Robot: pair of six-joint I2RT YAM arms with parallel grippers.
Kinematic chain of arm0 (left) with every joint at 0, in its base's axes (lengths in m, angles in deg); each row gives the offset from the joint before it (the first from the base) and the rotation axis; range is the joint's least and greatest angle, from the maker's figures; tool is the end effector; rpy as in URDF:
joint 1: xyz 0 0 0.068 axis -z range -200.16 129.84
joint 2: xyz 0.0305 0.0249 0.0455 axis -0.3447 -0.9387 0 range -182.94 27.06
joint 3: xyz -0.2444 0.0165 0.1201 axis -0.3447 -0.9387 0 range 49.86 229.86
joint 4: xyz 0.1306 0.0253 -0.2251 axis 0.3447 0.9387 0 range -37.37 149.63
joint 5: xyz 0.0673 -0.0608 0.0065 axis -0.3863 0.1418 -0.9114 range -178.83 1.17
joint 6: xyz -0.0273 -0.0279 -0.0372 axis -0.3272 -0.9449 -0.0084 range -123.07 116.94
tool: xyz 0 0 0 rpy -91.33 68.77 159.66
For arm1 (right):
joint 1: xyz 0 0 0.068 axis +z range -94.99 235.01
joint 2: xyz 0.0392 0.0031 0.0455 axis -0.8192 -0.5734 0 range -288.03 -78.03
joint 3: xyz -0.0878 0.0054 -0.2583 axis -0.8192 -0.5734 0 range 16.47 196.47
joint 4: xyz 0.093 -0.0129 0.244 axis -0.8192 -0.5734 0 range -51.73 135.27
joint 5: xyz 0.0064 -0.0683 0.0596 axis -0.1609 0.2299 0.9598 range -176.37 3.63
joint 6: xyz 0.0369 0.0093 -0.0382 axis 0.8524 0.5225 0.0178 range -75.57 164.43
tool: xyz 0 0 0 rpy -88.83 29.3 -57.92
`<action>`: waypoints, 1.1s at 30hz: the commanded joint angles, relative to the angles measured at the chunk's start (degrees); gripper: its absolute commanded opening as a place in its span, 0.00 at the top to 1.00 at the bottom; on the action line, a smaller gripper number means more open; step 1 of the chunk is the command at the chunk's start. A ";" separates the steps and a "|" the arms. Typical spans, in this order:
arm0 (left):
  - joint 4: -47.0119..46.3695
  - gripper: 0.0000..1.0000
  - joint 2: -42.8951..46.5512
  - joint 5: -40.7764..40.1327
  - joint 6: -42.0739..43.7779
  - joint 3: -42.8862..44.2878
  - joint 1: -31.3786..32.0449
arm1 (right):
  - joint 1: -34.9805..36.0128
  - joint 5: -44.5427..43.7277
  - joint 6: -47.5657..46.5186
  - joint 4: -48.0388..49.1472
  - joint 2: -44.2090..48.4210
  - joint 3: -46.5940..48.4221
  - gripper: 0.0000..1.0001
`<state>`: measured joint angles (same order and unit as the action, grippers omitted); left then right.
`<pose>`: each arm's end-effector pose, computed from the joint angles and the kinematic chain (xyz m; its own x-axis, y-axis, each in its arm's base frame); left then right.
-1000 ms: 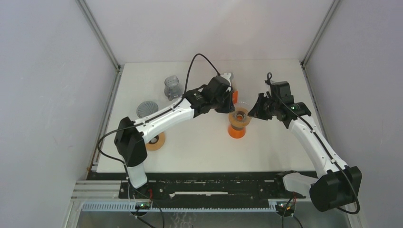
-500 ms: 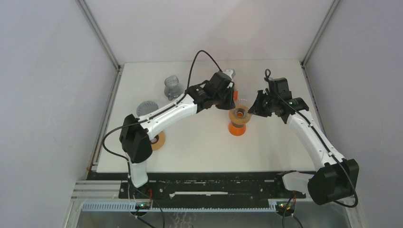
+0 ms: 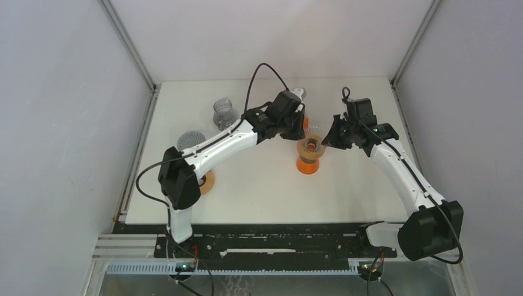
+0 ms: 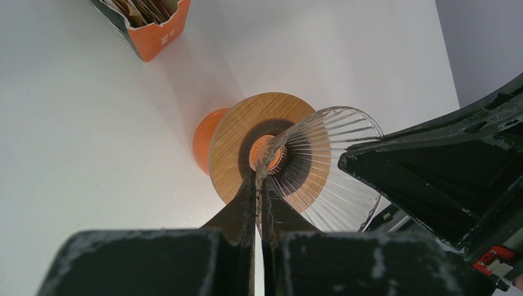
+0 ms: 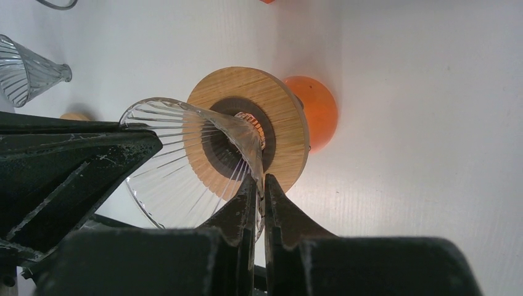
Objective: Place the coffee filter in the dripper
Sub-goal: Place the coffee dripper in the dripper holder.
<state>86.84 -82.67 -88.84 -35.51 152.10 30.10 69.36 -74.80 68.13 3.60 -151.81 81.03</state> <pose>0.2824 -0.3397 0.3166 -0.7715 0.0889 -0.6300 0.4207 0.8140 -0.4004 0.2563 0.0728 0.3026 -0.8351 0.1928 -0.5152 -0.0325 0.9176 0.3961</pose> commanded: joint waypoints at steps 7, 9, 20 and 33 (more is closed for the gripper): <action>5.16 1.00 -8.85 7.76 0.45 -4.71 2.65 | 4.81 4.01 0.10 -0.63 -3.83 -0.31 1.00; 5.36 1.00 -9.03 7.19 0.54 -4.85 2.65 | 4.76 4.03 0.11 -0.61 -4.19 -0.31 1.00; 5.83 1.00 -11.48 6.76 0.68 -6.04 2.56 | 5.27 4.10 0.73 -0.54 -5.10 1.45 1.00; 6.12 1.00 -11.09 5.91 0.80 -6.63 2.30 | 3.82 2.20 -0.21 -0.49 -11.00 -0.58 1.00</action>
<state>83.83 -84.68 -90.15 -35.49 151.05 29.05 70.67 -78.62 68.18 4.23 -156.31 84.46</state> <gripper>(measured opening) 0.023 0.104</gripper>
